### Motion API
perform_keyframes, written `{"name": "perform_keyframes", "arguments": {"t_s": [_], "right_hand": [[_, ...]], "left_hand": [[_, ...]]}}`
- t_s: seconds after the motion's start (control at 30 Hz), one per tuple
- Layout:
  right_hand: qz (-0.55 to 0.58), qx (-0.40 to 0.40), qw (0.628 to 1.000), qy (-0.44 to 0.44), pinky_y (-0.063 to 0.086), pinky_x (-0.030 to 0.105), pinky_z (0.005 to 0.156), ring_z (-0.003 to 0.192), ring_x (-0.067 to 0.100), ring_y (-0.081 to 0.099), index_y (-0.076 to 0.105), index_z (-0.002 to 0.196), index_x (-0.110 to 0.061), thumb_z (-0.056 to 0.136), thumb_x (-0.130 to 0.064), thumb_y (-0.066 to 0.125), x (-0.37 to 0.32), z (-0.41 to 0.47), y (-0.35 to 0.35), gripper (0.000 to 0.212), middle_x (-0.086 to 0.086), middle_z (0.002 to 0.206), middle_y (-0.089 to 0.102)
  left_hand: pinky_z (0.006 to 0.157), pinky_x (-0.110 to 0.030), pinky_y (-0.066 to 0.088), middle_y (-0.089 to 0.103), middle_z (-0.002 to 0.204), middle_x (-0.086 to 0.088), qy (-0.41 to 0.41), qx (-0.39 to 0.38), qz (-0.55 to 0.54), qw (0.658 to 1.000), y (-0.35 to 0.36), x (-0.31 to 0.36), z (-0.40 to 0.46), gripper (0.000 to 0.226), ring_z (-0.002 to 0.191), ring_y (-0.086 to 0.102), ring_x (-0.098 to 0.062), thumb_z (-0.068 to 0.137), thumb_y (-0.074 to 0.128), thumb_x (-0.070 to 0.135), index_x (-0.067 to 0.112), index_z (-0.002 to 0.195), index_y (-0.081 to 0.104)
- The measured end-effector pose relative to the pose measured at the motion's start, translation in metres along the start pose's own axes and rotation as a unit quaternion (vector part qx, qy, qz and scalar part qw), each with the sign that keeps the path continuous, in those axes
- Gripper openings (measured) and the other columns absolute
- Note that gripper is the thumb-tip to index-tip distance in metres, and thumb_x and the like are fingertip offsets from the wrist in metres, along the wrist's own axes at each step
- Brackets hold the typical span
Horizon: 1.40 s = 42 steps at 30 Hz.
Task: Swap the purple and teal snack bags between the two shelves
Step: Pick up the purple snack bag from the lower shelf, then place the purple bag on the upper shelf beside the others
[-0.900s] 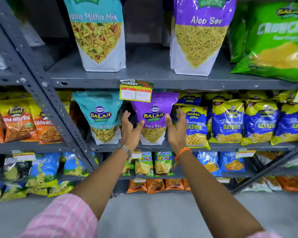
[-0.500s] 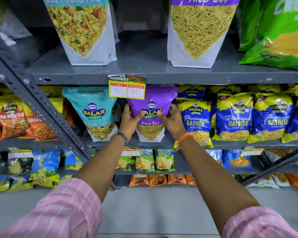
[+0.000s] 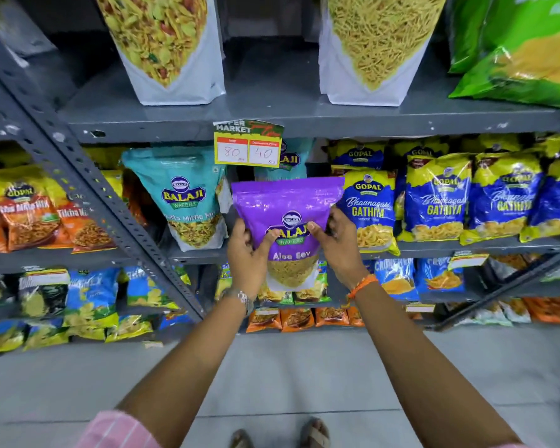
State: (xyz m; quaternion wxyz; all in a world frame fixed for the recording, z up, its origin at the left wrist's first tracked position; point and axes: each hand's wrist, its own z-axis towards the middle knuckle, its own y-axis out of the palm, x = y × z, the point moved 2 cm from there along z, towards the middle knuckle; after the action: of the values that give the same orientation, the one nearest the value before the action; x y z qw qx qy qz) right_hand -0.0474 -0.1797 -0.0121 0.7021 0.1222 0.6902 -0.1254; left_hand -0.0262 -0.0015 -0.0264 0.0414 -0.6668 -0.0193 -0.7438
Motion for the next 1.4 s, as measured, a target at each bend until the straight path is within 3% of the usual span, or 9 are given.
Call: {"name": "perform_keyframes", "arguments": {"t_s": [0.07,0.2,0.4,0.57,0.83,0.97,1.07,1.2,1.4], "right_hand": [[0.006,-0.004,1.000,0.001,0.061,0.047,0.089,0.106,0.028,0.072,0.062,0.118,-0.001,0.089,-0.009,0.070,-0.006,-0.016,-0.002,0.030,0.015,0.113,0.075],[0.019,-0.017,1.000,-0.011,0.062,0.030,0.076,0.096,0.019,0.076,0.063,0.117,-0.003,0.088,-0.004,0.069,-0.043,-0.041,-0.003,0.029,0.007,0.104,0.078],[0.081,-0.040,0.993,-0.076,0.059,0.021,0.067,0.083,0.013,0.076,0.066,0.110,-0.005,0.088,0.003,0.064,-0.141,-0.061,-0.006,0.023,0.000,0.091,0.081],[0.085,-0.070,0.981,-0.158,0.059,0.020,0.064,0.077,0.010,0.075,0.065,0.113,-0.002,0.090,0.000,0.062,-0.235,-0.049,0.001,0.023,-0.001,0.087,0.081],[0.051,-0.050,0.970,-0.234,0.056,0.020,0.058,0.065,0.007,0.071,0.069,0.102,-0.005,0.091,-0.007,0.066,-0.335,0.012,0.022,0.012,-0.002,0.079,0.077],[0.041,-0.022,0.969,-0.244,0.059,0.029,0.065,0.063,0.011,0.068,0.068,0.085,-0.004,0.088,-0.006,0.069,-0.356,0.046,0.037,0.004,-0.004,0.067,0.075],[0.030,0.001,0.969,-0.247,0.058,0.018,0.058,0.059,0.000,0.068,0.065,0.082,-0.015,0.089,-0.001,0.066,-0.360,0.060,0.047,0.016,-0.009,0.069,0.074],[0.023,0.014,0.970,-0.241,0.061,0.036,0.079,0.080,0.018,0.069,0.063,0.102,-0.009,0.093,-0.003,0.063,-0.347,0.069,0.056,0.011,0.015,0.103,0.072],[-0.016,0.057,0.968,-0.245,0.059,0.054,0.091,0.093,0.024,0.074,0.066,0.101,-0.017,0.090,-0.023,0.068,-0.330,0.067,0.057,0.012,0.011,0.103,0.077]], "left_hand": [[0.090,-0.055,0.063,0.080,0.109,0.011,0.025,0.004,0.012,1.000,-0.007,0.008,-0.018,0.042,0.101,0.077,-0.015,0.086,0.081,0.024,0.037,0.121,0.062],[0.086,-0.050,0.064,0.081,0.098,0.022,0.061,0.013,0.007,0.998,-0.022,0.039,-0.037,0.042,0.089,0.078,-0.006,0.083,0.084,0.026,0.029,0.120,0.065],[0.072,-0.057,0.064,0.082,0.093,0.005,0.161,0.012,-0.005,0.987,-0.039,0.133,-0.035,0.045,0.082,0.079,-0.026,0.074,0.083,0.058,0.033,0.108,0.065],[0.068,-0.051,0.065,0.082,0.087,0.010,0.221,0.009,-0.031,0.975,-0.045,0.226,-0.006,0.033,0.075,0.076,-0.013,0.077,0.087,0.039,0.025,0.099,0.067],[0.074,-0.056,0.065,0.083,0.091,0.002,0.275,0.026,-0.026,0.961,-0.039,0.321,0.076,0.038,0.081,0.079,-0.035,0.067,0.086,0.058,0.039,0.095,0.069],[0.079,-0.055,0.065,0.084,0.095,0.003,0.269,0.018,-0.011,0.963,-0.038,0.340,0.110,0.042,0.085,0.081,-0.027,0.064,0.084,0.058,0.033,0.094,0.069],[0.076,-0.057,0.065,0.083,0.088,0.000,0.260,0.020,0.008,0.965,-0.035,0.340,0.125,0.044,0.080,0.079,-0.034,0.064,0.083,0.062,0.034,0.094,0.065],[0.072,-0.055,0.065,0.080,0.080,0.005,0.253,0.032,0.044,0.966,-0.031,0.334,0.133,0.036,0.074,0.078,-0.026,0.061,0.074,0.070,0.048,0.083,0.057],[0.075,-0.050,0.065,0.082,0.092,0.003,0.250,0.048,0.067,0.965,-0.030,0.333,0.130,0.054,0.080,0.078,-0.021,0.066,0.081,0.063,0.030,0.105,0.062]]}}
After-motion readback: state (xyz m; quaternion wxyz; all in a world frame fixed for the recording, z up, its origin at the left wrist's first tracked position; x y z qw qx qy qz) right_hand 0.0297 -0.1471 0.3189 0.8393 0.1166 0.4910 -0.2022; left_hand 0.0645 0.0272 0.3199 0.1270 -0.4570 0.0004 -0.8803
